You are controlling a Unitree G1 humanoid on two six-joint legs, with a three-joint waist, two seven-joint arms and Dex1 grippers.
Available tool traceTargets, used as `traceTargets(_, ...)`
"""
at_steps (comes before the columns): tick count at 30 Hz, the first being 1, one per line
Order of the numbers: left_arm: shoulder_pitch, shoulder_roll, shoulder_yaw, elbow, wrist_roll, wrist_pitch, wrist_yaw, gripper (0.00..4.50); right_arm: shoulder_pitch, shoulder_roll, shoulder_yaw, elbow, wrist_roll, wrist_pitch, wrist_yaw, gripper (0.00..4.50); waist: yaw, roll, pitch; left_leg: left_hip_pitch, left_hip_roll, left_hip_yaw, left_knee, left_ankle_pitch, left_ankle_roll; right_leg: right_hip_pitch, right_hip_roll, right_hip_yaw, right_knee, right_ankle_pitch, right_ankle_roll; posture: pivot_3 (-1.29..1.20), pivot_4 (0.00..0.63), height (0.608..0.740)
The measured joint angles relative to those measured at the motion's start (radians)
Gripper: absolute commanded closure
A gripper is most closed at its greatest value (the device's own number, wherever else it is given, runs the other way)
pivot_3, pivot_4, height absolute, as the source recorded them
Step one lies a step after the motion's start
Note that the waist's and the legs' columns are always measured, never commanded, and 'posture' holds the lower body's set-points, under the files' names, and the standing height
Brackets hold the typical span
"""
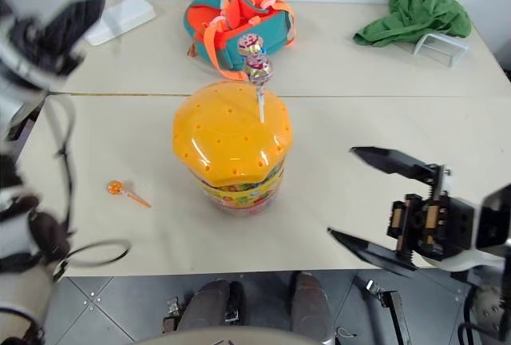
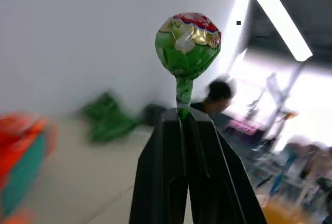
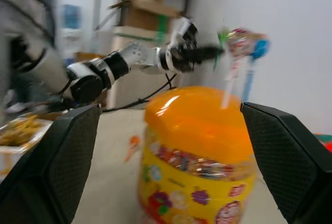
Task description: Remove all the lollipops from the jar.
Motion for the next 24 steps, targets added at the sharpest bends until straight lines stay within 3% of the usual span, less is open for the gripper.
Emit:
traceTargets(2,0.266,0.07,0.015,-0.086,0.044,0.022,0.0,4.44,-0.052,-0.029,0.044,0.05,-0.025,0.009,0.076,0.0,0.001,-0.001,0.001,0.0,0.001,0.0,0.0,-0.002,0.001,0.0,0.0,0.0,0.0,0.0,0.0,0.0,0.15,0.74)
traceTargets(5,0.572,0.075,0.105,-0.194,0.089,0.015,0.03,4.44,-0.112,-0.049,0.09,0.119,-0.068,0.013,0.145,0.0,0.013,-0.006,0.002,-0.002,0.005,-0.001,0.003,-0.003,0.002,0.002,-0.002,0.0,-0.004,0.0,0.0,0.0,0.15,0.74)
traceTargets(9,0.849,0.044,0.223,-0.297,0.154,-0.053,0.081,4.44,-0.141,-0.067,0.117,0.217,-0.145,0.013,0.187,0.0,0.03,-0.009,0.001,-0.001,0.005,-0.001,0.003,-0.005,0.001,0.003,-0.004,0.0,-0.01,0.0,0.0,0.0,0.15,0.74)
traceTargets(10,0.9,0.033,0.225,-0.319,0.17,-0.079,0.08,4.24,-0.148,-0.067,0.119,0.237,-0.163,0.013,0.188,0.0,0.032,-0.009,0.001,-0.001,0.005,-0.001,0.003,-0.006,0.001,0.003,-0.005,0.0,-0.011,0.0,0.0,0.0,0.15,0.74)
traceTargets(13,0.945,0.008,0.203,-0.347,0.201,-0.145,0.074,3.61,-0.173,-0.067,0.121,0.28,-0.203,0.013,0.186,0.0,0.035,-0.007,0.0,-0.001,0.005,-0.001,0.002,-0.008,-0.002,0.002,-0.006,0.0,-0.012,-0.001,-0.002,0.0,0.15,0.74)
traceTargets(21,0.899,0.0,0.182,-0.283,0.232,-0.344,-0.035,1.23,-0.24,-0.075,0.11,0.287,-0.164,0.133,0.065,0.0,0.027,-0.005,-0.001,0.0,0.01,0.005,0.002,-0.008,-0.003,-0.001,-0.003,-0.001,-0.006,-0.002,-0.005,0.0,0.15,0.74)
traceTargets(24,0.776,0.018,0.255,-0.319,0.074,-0.309,-0.098,1.23,-0.327,-0.096,0.113,0.243,-0.088,0.239,-0.038,0.0,0.027,-0.005,0.0,0.0,0.013,0.005,0.003,-0.008,-0.003,-0.002,-0.002,-0.001,-0.004,-0.002,-0.006,0.0,0.15,0.74)
